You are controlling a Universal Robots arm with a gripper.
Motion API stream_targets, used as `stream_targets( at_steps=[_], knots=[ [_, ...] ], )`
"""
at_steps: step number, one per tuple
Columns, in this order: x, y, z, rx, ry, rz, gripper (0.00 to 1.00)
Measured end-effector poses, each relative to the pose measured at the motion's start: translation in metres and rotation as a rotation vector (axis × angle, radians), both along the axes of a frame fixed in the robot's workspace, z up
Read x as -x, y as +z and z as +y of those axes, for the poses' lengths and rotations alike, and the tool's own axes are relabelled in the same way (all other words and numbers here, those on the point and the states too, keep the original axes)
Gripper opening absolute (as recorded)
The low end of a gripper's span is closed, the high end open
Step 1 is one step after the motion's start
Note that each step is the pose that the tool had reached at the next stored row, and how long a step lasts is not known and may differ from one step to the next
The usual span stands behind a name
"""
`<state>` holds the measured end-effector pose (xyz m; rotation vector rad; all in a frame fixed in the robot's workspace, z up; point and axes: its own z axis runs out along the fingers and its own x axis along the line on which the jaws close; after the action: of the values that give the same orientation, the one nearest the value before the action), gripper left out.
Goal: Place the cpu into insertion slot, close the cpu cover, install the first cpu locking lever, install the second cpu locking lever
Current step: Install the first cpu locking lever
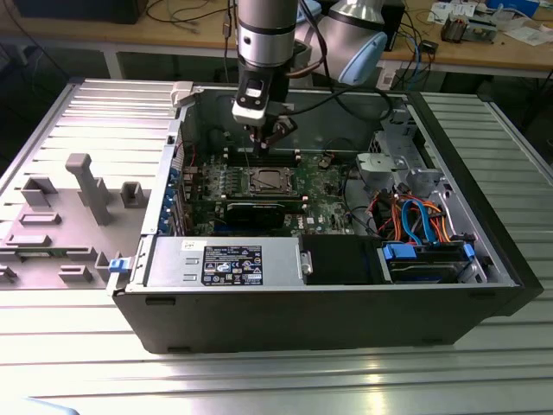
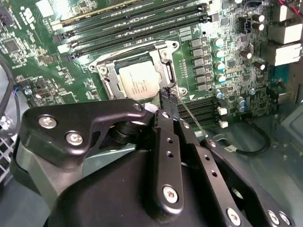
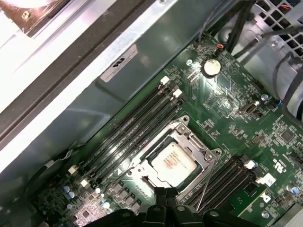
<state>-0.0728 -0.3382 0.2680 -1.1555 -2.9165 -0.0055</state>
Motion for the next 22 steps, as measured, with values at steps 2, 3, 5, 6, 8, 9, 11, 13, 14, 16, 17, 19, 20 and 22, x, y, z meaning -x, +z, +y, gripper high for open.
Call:
stream_targets(
  at_steps=[2, 3, 5, 6, 8, 9, 11, 13, 14, 16, 17, 19, 20, 22],
  knots=[
    [0.0, 0.0, 0.0, 0.0, 0.029, 0.0, 0.11],
    [0.0, 0.0, 0.0, 0.0, 0.039, 0.0, 0.11],
    [0.0, 0.0, 0.0, 0.0, 0.06, -0.0001, 0.11],
    [0.0004, 0.0, 0.0, 0.0, 0.063, -0.0005, 0.11],
    [0.0023, -0.0001, 0.0, -0.0001, 0.065, -0.0026, 0.11],
    [0.0035, 0.0, 0.0, 0.0, 0.065, -0.0032, 0.11],
    [0.0079, -0.0002, -0.0003, 0.0, 0.066, -0.0046, 0.11],
    [0.0104, -0.0002, -0.0002, 0.0001, 0.066, -0.0048, 0.11],
    [0.0123, -0.0003, -0.0002, 0.0, 0.066, -0.0049, 0.11],
    [0.015, -0.0003, -0.0002, 0.0001, 0.067, -0.0048, 0.11],
    [0.0153, -0.0003, -0.0004, -0.0004, 0.068, -0.0048, 0.11],
    [0.0153, -0.0003, -0.0004, -0.0006, 0.078, -0.0048, 0.11],
    [0.0153, -0.0003, -0.0004, -0.0006, 0.086, -0.0048, 0.11],
    [0.0154, -0.0004, -0.0004, -0.0007, 0.111, -0.0048, 0.11]
  ],
)
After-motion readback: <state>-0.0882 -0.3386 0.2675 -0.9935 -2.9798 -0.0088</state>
